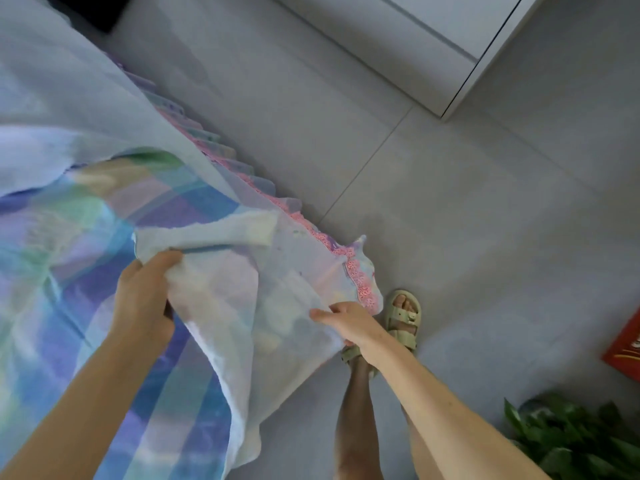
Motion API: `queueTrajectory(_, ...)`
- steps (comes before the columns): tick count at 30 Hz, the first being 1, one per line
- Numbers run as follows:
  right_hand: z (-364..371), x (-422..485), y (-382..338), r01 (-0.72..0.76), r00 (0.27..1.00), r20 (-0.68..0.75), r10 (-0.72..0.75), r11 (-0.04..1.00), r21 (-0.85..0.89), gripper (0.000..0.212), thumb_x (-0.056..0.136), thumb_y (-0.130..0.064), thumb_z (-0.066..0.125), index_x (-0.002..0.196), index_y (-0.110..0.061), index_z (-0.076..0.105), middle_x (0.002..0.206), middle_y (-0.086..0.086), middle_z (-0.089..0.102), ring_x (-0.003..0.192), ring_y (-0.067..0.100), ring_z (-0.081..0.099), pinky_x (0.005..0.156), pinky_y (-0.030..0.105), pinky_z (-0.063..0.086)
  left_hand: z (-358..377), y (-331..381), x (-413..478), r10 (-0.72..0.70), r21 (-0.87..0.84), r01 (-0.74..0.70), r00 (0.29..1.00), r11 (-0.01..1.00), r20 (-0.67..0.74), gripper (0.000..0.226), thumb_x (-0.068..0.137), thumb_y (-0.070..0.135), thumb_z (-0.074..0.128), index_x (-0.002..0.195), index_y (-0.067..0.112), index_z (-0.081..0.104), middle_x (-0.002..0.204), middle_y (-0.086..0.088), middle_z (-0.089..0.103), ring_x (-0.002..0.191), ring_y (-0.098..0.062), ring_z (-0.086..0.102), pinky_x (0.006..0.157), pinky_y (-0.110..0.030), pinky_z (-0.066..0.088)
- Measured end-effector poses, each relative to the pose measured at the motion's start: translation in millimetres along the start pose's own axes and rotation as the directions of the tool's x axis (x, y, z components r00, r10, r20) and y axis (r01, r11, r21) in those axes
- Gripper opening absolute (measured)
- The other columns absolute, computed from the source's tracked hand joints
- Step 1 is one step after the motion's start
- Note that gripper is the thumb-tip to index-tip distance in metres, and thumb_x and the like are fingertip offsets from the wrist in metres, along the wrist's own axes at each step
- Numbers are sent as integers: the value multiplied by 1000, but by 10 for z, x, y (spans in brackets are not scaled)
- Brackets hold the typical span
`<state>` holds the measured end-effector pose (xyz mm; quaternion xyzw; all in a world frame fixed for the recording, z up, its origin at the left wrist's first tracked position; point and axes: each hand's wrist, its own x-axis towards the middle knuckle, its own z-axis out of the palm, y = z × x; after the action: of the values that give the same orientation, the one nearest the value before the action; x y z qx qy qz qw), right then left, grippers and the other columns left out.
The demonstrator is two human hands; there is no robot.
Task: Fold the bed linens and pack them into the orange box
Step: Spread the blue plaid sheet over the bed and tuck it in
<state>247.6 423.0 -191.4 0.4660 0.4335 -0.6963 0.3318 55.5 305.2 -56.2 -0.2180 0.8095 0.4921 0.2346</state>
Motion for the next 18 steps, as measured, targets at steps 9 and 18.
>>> queueTrajectory(9, -155, -542, -21, -51, 960, 280, -12, 975, 216, 39, 74, -1, 72, 113, -3, 65, 112, 9, 69, 107, 27, 63, 89, 36, 52, -590, 175, -180, -49, -156, 74, 987, 985, 153, 20, 88, 11, 53, 96, 16, 71, 83, -1, 73, 75, -17, 69, 65, -28, 57)
queueTrajectory(18, 377, -693, -199, -502, 864, 440, 246, 493, 711, 28, 93, -15, 54, 112, 5, 63, 88, 13, 69, 69, 23, 67, 72, 44, 57, -805, 464, -607, -32, -247, 91, 972, 965, 232, 20, 90, 4, 48, 100, 10, 64, 75, 2, 73, 65, -13, 70, 60, -26, 57)
